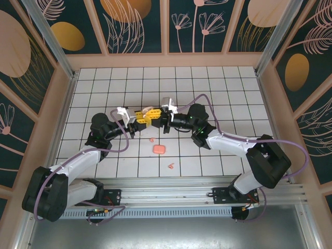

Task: Insert the wireless bluetooth earbuds into the charging case

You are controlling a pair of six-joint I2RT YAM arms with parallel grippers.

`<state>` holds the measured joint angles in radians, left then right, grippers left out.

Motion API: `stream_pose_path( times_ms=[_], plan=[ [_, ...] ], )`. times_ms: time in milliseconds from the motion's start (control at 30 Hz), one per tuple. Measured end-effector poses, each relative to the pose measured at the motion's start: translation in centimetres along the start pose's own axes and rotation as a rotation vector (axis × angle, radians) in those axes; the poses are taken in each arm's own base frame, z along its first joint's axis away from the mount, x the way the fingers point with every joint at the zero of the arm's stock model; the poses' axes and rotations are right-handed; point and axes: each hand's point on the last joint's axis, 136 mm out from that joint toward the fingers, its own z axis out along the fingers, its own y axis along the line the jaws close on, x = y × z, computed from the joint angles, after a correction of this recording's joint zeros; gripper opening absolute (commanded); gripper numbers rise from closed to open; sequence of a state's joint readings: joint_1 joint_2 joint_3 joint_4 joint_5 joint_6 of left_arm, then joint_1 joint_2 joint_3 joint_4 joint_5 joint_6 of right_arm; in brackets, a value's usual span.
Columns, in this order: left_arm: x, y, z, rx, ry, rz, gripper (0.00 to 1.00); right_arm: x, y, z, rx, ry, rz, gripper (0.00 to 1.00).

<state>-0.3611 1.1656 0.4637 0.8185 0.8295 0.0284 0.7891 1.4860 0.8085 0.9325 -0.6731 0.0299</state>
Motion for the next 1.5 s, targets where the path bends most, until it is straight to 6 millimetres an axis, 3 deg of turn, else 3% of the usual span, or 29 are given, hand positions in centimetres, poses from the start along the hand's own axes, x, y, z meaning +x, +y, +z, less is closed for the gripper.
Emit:
stream_pose_path(
  times_ms=[700,1500],
  plan=[
    [-0.6,-0.4,-0.3,0.002,-0.013,0.015,0.16,-0.2,-0.8,0.0,0.046,-0.013,-0.002,0.09],
    [-0.3,-0.5,-0.5,-0.001,-0.006,0.011,0.16,-0.1,0.6,1.0,-0.033,0.037,0.001,0.09]
  ],
)
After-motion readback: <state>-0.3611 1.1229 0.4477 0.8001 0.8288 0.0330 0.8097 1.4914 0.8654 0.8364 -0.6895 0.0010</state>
